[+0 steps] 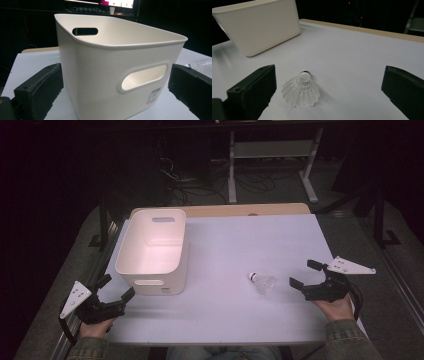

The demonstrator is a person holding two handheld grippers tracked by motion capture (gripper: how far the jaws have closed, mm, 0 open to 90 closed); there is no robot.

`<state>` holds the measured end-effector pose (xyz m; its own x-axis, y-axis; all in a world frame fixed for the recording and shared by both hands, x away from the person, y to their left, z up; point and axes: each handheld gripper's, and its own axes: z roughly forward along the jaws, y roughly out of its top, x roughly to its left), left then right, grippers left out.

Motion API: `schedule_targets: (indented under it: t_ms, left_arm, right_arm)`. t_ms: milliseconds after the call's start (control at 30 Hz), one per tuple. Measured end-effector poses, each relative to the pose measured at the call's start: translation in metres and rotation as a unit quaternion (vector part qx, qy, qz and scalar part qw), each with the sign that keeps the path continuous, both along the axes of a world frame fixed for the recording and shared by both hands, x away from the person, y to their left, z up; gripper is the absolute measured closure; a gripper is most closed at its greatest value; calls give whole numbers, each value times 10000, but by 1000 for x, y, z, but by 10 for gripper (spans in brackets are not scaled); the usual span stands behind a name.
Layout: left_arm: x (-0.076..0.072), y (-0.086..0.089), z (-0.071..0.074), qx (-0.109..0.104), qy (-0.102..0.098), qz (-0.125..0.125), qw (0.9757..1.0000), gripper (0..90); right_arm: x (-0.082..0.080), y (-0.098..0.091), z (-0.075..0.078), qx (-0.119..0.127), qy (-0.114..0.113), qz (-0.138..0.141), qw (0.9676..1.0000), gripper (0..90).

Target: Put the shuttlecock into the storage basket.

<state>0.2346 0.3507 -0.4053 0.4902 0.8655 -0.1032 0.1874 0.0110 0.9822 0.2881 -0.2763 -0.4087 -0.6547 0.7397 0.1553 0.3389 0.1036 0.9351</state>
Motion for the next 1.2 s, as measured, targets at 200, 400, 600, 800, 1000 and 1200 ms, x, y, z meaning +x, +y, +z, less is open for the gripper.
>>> schedule_targets:
  t_ms: [200, 400, 600, 800, 1000, 1200]
  left_arm:
    - [0, 0, 1, -12, -4, -21, 10000, 0]
    - [0, -1, 1, -33, -1, -14, 10000, 0]
    - [-1, 1, 1, -75, -8, 2, 10000, 0]
    - [-3, -1, 1, -139, -2, -4, 9999, 0]
    - [-2, -2, 1, -145, 6, -22, 9999, 0]
    - [-2, -1, 1, -155, -2, -10, 9999, 0]
  right_arm:
    - [-2, 0, 0, -1, 16, -43, 10000, 0]
    - [-2, 0, 1, -9, 39, -29, 10000, 0]
    - [-4, 4, 5, -42, 116, 23, 9999, 0]
    - [-2, 9, 13, -182, 271, 73, 9994, 0]
    - [6, 14, 30, -362, 333, 185, 9986, 0]
    - [16, 19, 42, -432, 307, 243, 9983, 0]
